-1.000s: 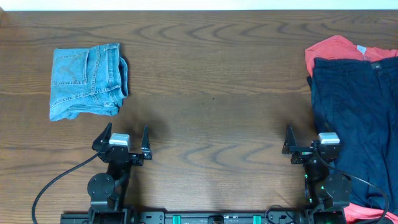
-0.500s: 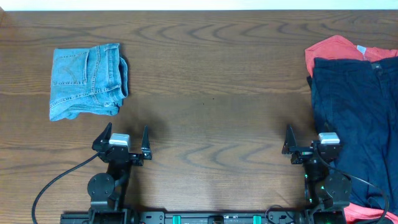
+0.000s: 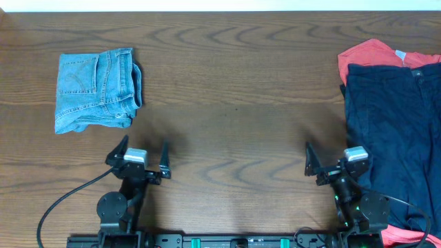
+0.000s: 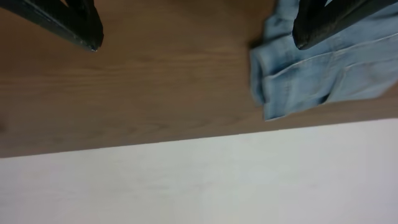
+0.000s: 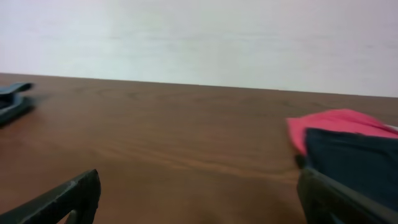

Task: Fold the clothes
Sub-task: 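Reach the right gripper to the navy shorts pile and grasp the waistband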

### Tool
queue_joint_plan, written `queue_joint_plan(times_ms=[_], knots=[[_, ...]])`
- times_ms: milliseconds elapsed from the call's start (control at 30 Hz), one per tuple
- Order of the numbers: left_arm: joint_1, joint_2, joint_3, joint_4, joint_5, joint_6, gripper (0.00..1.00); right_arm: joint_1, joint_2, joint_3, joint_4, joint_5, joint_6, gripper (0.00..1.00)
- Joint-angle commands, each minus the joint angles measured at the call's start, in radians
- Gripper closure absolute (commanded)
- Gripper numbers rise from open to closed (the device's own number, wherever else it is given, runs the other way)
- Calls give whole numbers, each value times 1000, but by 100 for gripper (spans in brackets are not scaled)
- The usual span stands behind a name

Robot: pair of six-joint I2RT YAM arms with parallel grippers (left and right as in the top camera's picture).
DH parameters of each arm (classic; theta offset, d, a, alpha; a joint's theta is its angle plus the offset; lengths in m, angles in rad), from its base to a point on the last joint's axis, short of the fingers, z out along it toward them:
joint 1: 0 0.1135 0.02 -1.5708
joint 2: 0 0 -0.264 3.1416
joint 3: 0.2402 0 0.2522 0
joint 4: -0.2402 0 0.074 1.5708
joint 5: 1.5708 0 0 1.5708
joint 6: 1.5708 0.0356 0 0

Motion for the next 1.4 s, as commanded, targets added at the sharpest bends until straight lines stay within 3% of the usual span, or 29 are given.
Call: queue_joint_plan(times_ms=[0, 133, 300, 533, 933, 1067, 1200, 1367], knots=[[3, 0, -9, -7, 233, -18, 2, -2, -5, 2, 15, -96, 21, 1], [3, 0, 30, 89, 282, -58, 2, -2, 4, 77, -1, -95, 28, 1], [3, 36, 177, 25, 270, -61, 2, -2, 128, 256, -141, -96, 42, 1], [3, 323, 534, -341, 252, -99, 2, -2, 529, 599, -498, -120, 80, 1], [3, 1016, 1220, -941, 256, -102, 2, -2, 1225, 1227, -1001, -146, -34, 1], [3, 1181, 1337, -1072, 256, -102, 2, -41, 1350, 1332, -996, -122, -2, 1], [3, 1265, 1353, -1117, 256, -103, 2, -137, 1480, 1419, -935, 39, 159, 2], [3, 1295, 1353, -1125, 283, -106, 2, -243, 1643, 1436, -771, 151, 261, 14]])
